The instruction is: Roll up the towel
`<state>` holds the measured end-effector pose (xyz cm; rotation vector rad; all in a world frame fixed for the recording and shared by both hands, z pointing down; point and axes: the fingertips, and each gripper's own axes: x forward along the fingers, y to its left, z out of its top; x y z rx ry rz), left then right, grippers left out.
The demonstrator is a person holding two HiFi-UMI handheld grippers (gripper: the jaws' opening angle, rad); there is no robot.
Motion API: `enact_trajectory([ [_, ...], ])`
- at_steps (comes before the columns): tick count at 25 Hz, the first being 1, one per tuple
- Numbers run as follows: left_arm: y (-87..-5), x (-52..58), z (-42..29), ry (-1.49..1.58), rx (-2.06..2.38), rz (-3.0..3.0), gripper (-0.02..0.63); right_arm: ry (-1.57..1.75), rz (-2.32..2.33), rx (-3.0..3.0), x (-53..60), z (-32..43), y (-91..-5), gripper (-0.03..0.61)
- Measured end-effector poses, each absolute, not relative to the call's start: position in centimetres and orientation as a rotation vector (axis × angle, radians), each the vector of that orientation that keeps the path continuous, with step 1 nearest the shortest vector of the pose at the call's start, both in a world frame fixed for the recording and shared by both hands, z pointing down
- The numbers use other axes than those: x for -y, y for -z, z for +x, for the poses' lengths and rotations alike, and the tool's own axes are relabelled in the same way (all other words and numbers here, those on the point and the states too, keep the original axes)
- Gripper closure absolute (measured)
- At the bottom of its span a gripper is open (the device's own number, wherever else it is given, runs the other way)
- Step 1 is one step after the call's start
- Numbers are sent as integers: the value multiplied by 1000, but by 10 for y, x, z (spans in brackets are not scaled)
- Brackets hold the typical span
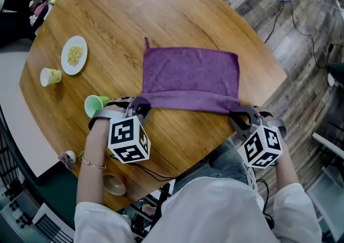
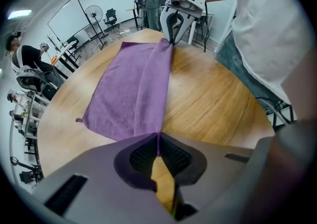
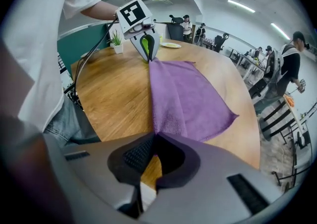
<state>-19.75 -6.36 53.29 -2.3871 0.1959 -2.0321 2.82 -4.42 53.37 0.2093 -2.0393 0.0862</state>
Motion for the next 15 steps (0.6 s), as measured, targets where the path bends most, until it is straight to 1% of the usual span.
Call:
enact_trajectory([
  [6,-515,39,-194,2024,-199,-2465,595,-199,193,2094,24,32,-515,566],
  [15,-501,76,-194,1985,-311,-2492,595,-302,315,2166,71,40,-496,566],
])
